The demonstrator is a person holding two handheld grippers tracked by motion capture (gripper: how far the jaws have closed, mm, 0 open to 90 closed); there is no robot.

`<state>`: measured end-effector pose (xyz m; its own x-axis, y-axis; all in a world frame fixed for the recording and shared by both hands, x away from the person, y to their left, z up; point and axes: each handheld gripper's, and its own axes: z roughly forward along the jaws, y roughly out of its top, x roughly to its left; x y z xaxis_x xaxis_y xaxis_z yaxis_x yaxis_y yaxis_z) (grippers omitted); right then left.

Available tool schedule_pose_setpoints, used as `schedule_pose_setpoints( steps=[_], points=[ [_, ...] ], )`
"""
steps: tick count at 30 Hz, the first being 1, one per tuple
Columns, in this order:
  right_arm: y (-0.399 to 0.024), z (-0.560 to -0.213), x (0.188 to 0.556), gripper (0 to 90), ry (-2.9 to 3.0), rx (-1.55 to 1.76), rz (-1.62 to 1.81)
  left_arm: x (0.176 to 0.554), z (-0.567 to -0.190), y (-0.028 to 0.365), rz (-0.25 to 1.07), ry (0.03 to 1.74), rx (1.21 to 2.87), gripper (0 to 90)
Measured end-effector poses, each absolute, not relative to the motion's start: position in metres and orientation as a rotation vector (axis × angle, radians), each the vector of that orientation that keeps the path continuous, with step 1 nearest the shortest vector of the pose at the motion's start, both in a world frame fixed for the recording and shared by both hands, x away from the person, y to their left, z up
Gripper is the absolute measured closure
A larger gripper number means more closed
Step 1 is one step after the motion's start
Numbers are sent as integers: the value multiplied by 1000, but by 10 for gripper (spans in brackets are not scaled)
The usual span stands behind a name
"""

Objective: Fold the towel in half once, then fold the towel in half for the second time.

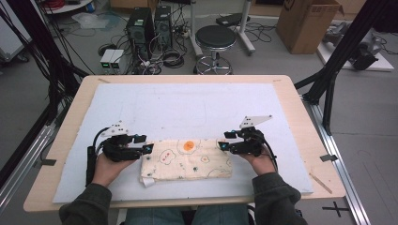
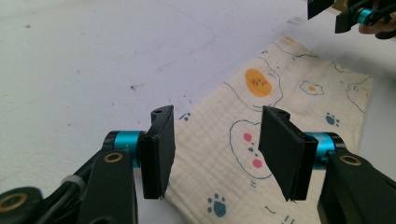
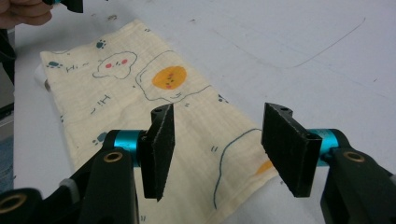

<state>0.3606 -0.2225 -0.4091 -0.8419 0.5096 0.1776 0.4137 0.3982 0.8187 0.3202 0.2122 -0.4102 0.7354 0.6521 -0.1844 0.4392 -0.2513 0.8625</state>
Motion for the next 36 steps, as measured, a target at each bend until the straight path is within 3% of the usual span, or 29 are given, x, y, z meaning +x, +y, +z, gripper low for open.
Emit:
schedule_pose_setpoints(
  steps=[16, 29, 36],
  points=[
    [-221, -412, 366, 439, 2538, 863, 1420, 327, -415, 212, 311, 881, 1913, 442],
    [-224, -421, 384, 461, 2528, 938, 1374, 347, -428, 217, 324, 1017, 1831, 500],
    [-224, -428, 390, 469, 2560, 987, 1348, 353, -435, 216, 319, 1053, 1870, 502]
  ],
)
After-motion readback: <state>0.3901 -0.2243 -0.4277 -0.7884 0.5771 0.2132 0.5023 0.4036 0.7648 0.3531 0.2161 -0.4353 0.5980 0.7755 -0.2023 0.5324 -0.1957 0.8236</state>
